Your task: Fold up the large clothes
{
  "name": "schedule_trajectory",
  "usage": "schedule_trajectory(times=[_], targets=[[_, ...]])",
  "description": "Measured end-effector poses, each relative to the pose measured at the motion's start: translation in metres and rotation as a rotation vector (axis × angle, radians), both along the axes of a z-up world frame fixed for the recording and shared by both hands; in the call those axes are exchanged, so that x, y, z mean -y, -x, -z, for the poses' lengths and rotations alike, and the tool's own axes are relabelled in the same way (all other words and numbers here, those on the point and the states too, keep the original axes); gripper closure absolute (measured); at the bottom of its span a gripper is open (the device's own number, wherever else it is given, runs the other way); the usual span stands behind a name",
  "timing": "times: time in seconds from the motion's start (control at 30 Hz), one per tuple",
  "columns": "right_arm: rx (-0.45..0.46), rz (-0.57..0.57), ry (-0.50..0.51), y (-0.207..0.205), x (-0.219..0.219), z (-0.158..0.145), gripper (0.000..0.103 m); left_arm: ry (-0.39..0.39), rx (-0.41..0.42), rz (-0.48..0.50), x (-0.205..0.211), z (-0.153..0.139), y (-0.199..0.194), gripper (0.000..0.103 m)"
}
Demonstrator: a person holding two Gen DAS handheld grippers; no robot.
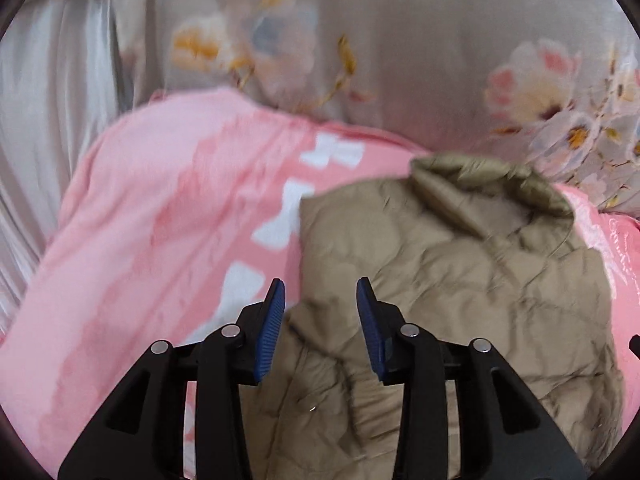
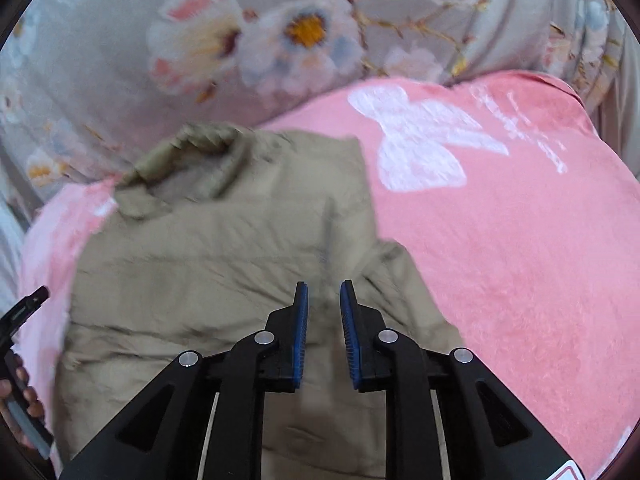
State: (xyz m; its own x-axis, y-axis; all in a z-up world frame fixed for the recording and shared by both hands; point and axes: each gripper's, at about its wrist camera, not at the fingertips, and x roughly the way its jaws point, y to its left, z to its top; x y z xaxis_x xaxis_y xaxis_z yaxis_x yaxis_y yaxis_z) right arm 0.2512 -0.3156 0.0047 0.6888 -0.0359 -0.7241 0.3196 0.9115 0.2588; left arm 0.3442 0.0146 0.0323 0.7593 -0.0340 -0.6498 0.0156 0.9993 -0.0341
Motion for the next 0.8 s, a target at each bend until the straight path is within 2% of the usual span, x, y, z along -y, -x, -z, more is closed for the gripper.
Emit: schedule_trajectory(times=[0.07, 0.13, 0.23, 0.3, 0.4, 0.6, 0.8], targets=[[0.011, -0.062, 0.007, -0.018, -0.024, -0.006, 0.086, 0.029, 0.000, 0.043, 0.018, -0.010, -0.005, 0.067], [0.001, -0.113, 0.041, -0.037, -0.050, -0.002, 0.087, 0.032, -0.036, 0.082, 0.045, -0.008, -0.016, 0.067], [-0.047, -0.164, 0.071, -0.060, -0.079, 0.017, 0.090, 0.015, -0.110, 0.110, 0.076, 0.015, -0.028, 0.067], [-0.075, -0.168, 0.083, -0.068, -0.087, 0.030, 0.090, -0.014, -0.125, 0.104, 0.087, 0.030, -0.029, 0.067], [-0.113, -0.169, 0.064, -0.073, -0.091, 0.051, 0.091, -0.001, -0.168, 0.102, 0.090, 0.056, -0.028, 0.067], [-0.115, -0.178, 0.071, -0.073, -0.093, 0.069, 0.095, -0.059, -0.115, 0.109, 0.093, 0.077, -0.021, 0.065], [-0.100, -0.179, 0.100, -0.071, -0.097, 0.078, 0.095, -0.034, -0.096, 0.117, 0.091, 0.087, -0.021, 0.065]])
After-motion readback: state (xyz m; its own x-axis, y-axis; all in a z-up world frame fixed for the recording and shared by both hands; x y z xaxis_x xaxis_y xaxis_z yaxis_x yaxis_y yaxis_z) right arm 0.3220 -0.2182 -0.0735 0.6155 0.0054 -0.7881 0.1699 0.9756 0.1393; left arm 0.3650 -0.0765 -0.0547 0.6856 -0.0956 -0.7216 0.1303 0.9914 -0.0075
